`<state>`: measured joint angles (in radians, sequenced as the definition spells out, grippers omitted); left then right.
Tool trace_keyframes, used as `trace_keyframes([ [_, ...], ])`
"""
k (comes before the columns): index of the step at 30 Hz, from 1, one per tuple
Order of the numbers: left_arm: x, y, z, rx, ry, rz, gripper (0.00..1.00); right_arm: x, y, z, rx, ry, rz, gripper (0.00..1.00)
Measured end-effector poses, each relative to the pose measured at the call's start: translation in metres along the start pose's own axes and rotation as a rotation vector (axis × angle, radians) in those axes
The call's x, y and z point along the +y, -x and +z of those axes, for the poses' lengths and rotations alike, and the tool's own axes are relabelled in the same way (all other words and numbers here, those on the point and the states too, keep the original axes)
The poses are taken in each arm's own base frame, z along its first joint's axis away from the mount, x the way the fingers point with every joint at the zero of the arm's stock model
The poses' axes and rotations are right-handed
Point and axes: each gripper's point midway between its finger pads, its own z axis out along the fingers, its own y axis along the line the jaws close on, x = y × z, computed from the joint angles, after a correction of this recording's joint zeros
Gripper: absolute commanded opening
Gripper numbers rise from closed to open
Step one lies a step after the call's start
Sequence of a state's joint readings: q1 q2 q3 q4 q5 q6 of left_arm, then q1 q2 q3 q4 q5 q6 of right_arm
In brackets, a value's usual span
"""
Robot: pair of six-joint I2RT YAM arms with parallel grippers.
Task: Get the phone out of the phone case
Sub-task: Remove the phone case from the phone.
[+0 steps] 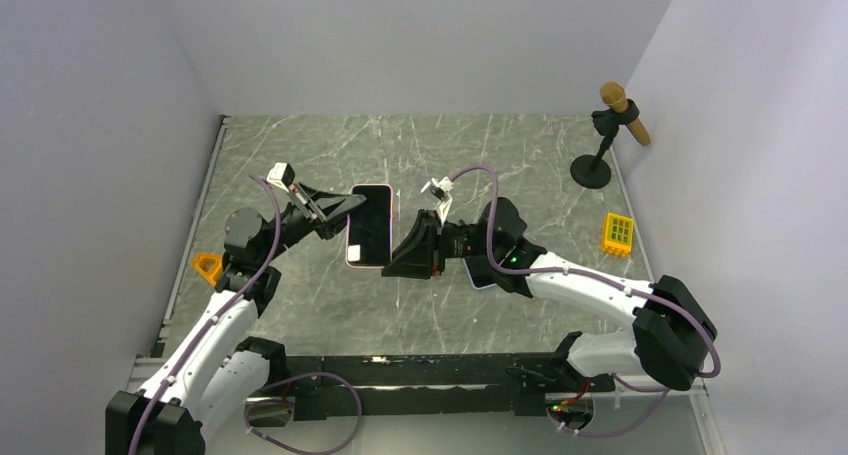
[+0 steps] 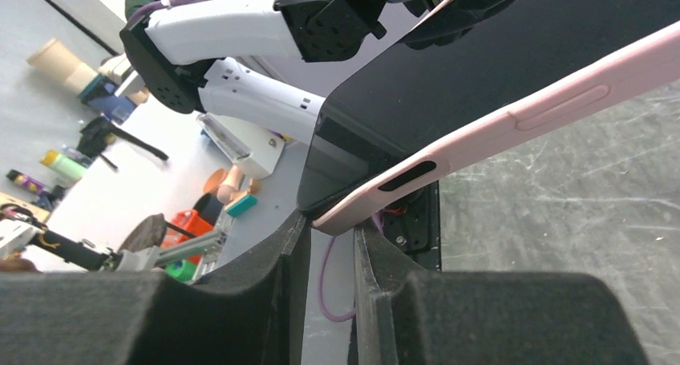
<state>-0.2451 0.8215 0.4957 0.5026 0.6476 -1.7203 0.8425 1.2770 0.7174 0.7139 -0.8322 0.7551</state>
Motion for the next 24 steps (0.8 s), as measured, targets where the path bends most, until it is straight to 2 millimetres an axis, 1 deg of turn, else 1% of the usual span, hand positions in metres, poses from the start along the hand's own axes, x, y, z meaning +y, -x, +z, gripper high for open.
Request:
trace_keyframes([
  [6, -0.006, -0.001, 0.001, 0.004, -0.012, 0.007, 0.0, -0.006, -0.001, 0.0, 0.024, -0.015, -0.097, 0.0],
  [10, -0.009, 0.0, 0.001, 0.0, -0.021, 0.01, 0.0, -0.014, -0.003, 0.002, 0.083, -0.065, -0.14, 0.0],
  [13, -0.01, 0.001, 0.002, -0.011, -0.025, 0.012, 0.0, -0.021, -0.004, 0.0, 0.109, -0.128, -0.137, 0.0],
  [14, -0.011, 0.002, 0.002, -0.014, -0.028, 0.012, 0.0, -0.024, -0.004, -0.002, 0.111, -0.165, -0.124, 0.08],
  [16, -0.011, 0.001, 0.004, -0.015, -0.035, 0.018, 0.0, -0.028, -0.003, -0.007, 0.103, -0.231, -0.09, 0.34],
  [17, -0.011, 0.001, 0.005, -0.016, -0.035, 0.02, 0.0, -0.027, -0.002, -0.01, 0.094, -0.259, -0.066, 0.41],
  [20, -0.006, 0.0, 0.006, -0.017, -0.021, 0.048, 0.0, -0.021, 0.004, -0.027, 0.022, -0.376, 0.053, 0.57],
  [21, -0.004, -0.001, 0.007, -0.012, -0.008, 0.062, 0.0, -0.019, 0.004, -0.034, -0.004, -0.402, 0.089, 0.61],
  [22, -0.002, -0.004, 0.008, -0.001, 0.01, 0.079, 0.0, -0.016, 0.002, -0.044, -0.042, -0.43, 0.138, 0.63],
  [24, -0.001, -0.007, 0.008, 0.015, 0.031, 0.112, 0.0, -0.011, -0.004, -0.061, -0.1, -0.462, 0.22, 0.64],
])
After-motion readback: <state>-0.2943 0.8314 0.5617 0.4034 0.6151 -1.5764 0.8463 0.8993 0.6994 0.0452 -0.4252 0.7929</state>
